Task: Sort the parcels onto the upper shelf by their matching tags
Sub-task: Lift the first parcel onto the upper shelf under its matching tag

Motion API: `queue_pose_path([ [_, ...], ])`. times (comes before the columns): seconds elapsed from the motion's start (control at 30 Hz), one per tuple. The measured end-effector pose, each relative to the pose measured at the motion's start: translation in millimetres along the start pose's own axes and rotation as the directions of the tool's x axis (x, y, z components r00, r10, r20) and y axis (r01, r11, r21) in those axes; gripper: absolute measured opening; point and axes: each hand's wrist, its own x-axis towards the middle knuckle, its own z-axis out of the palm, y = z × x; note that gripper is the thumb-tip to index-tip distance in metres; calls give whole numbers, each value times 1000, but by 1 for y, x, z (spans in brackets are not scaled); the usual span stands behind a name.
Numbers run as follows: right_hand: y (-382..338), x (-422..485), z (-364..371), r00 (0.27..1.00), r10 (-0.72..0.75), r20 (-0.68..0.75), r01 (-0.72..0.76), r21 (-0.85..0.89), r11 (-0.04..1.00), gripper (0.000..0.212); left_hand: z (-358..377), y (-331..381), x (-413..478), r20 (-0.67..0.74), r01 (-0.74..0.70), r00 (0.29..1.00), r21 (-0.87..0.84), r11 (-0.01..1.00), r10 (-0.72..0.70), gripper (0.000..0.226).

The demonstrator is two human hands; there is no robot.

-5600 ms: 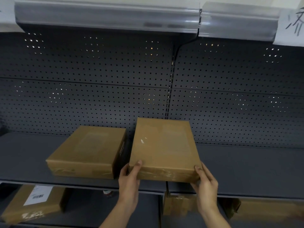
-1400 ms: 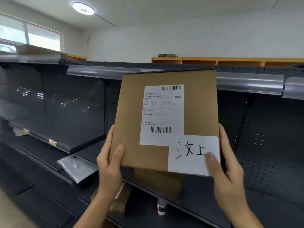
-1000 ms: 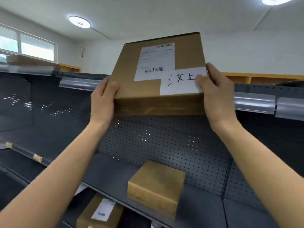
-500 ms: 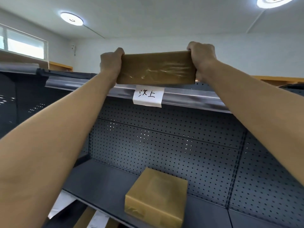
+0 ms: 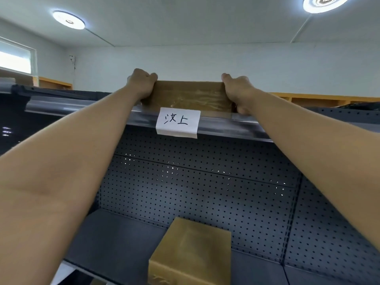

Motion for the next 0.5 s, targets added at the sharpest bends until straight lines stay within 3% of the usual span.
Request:
queue_pose_path([
  [0.17,4,7,-5,996,-90,-5,86,-240,967,66,11,-2,5,-28,-57,998,97,994,60,37],
  [0.37,6,5,-8,994,-107,-11,98,-335,937,69,17,0,5,-65,-48,996,163,986,59,35],
  [0.5,9,-3,-8,968,-245,-56,198,-431,881,53,19,-1,-11,-162,-140,969,268,953,188,40],
])
